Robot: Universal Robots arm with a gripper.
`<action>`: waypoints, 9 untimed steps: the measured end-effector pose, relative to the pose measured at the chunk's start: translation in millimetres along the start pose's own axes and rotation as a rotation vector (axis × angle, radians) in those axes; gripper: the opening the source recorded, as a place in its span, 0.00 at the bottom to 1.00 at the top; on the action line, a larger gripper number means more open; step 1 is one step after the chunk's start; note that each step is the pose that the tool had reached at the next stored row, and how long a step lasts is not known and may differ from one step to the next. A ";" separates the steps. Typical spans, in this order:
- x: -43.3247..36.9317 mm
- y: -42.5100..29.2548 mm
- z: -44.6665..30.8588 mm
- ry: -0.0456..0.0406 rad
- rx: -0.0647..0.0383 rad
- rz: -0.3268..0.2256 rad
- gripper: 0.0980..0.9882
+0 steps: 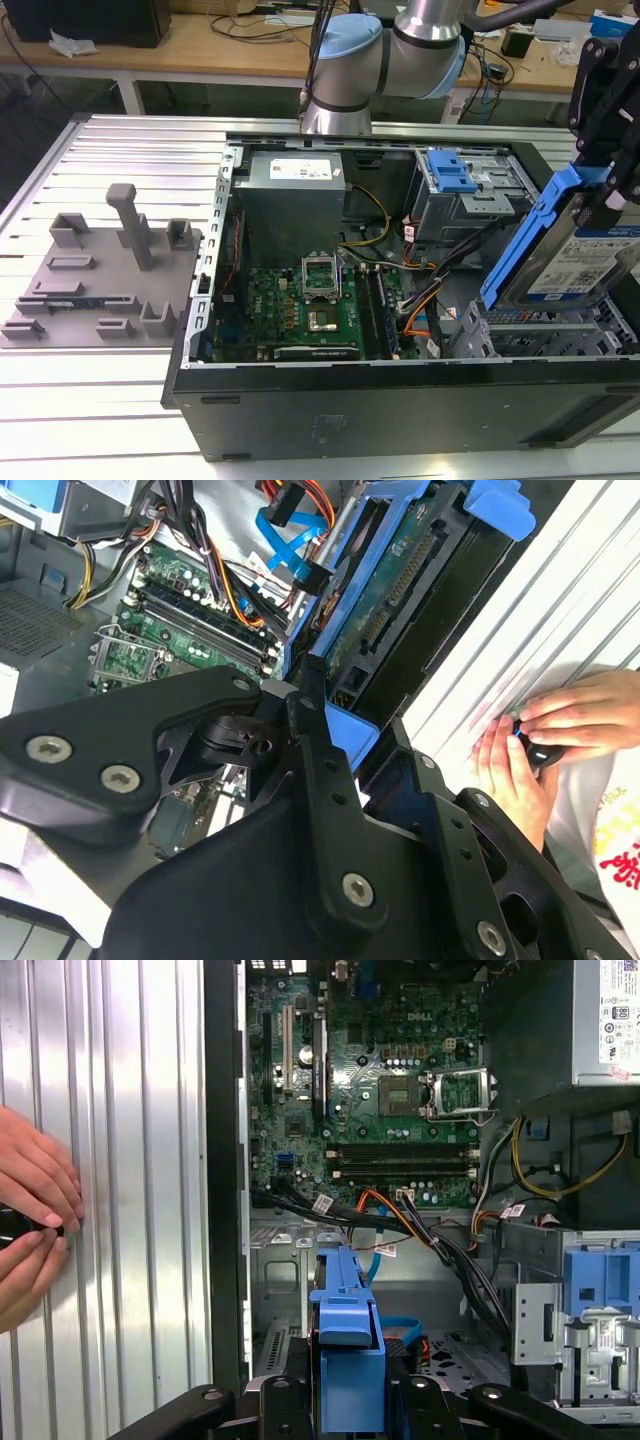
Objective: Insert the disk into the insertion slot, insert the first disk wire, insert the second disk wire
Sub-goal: 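Insert the disk into the insertion slot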
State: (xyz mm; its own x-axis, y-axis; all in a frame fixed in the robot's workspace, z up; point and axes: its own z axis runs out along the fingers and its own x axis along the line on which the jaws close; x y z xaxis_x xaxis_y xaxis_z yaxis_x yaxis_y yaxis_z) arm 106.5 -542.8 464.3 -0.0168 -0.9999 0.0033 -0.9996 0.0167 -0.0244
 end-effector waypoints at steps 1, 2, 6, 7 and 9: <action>0.0 0.0 0.3 -0.0001 0.000 0.001 0.30; 0.0 0.0 0.5 0.0000 0.000 0.002 0.30; 0.1 0.0 1.5 0.0002 0.000 0.009 0.30; 0.1 0.0 1.7 0.0002 0.000 0.010 0.30; 0.1 0.0 2.1 0.0003 0.000 0.013 0.30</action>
State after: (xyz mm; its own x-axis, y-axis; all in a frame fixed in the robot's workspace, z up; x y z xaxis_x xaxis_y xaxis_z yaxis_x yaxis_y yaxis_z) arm 106.6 -542.9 462.2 -0.0301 -0.9995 0.0032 -0.9993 0.0300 -0.0244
